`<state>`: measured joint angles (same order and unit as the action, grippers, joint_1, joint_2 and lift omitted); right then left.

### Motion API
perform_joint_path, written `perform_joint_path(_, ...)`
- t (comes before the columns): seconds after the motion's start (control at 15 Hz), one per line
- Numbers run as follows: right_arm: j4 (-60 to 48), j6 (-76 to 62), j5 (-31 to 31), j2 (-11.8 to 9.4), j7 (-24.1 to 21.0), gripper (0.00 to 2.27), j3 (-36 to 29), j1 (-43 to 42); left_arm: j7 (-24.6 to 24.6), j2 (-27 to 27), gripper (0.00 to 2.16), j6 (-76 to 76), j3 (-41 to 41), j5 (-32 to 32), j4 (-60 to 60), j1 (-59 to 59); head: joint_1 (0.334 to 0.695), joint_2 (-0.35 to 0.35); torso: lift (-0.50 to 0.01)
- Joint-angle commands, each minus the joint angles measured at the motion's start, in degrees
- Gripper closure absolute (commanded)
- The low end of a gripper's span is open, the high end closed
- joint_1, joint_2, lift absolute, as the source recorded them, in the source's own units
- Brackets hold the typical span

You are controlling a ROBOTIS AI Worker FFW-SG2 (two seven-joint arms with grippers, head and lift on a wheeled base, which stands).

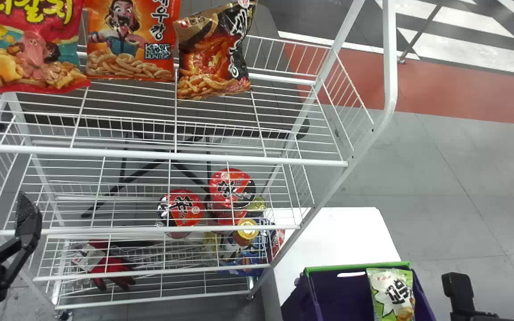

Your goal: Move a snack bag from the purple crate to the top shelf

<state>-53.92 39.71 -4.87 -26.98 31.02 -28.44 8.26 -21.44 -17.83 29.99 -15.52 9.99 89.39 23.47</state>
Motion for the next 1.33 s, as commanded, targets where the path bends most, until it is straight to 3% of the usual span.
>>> perform_joint_path(0.0, 0.0, -0.6, 0.0, 0.0, 0.0, 2.11, 0.3, -0.1, -0.1, 0.1, 0.13, 0.1, 0.4, -0.1, 0.6, 0.4, 0.695, -0.35, -0.11)
perform_joint_path(1.27, 0.0, -2.3, -0.4, 0.3, 0.1, 2.11, 0.8, -0.1, -0.1, 0.2, 0.13, 0.1, 0.7, -0.1, 1.0, 1.0, 0.695, -0.35, -0.034)
